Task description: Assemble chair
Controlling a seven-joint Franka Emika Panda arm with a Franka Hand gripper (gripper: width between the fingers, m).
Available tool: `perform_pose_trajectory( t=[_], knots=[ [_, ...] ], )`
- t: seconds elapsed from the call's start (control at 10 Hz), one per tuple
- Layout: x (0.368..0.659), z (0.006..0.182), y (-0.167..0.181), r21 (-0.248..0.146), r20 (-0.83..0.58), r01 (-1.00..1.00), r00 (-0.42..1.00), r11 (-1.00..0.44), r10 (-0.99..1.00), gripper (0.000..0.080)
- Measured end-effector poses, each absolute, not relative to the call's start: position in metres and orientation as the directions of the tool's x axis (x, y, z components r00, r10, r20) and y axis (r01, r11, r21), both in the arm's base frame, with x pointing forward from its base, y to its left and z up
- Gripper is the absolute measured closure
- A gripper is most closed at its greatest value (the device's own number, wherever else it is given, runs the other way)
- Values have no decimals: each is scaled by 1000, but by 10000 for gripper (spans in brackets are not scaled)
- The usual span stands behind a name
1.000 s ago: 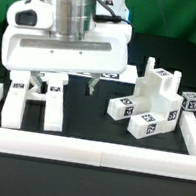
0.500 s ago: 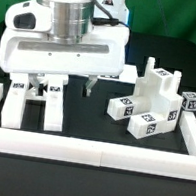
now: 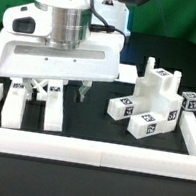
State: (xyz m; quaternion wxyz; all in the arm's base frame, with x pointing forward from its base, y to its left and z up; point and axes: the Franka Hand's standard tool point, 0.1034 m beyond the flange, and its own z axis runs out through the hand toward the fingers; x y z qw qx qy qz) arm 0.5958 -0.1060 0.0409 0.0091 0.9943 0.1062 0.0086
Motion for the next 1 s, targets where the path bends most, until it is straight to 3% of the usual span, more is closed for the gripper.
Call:
perform_pose_trajectory(
  t=[0.3, 1.0],
  knots=[
    [595, 40, -106, 19, 14, 209, 978, -978, 209, 150],
    [583, 9, -105, 19, -10, 206, 978, -978, 206, 150]
  ],
)
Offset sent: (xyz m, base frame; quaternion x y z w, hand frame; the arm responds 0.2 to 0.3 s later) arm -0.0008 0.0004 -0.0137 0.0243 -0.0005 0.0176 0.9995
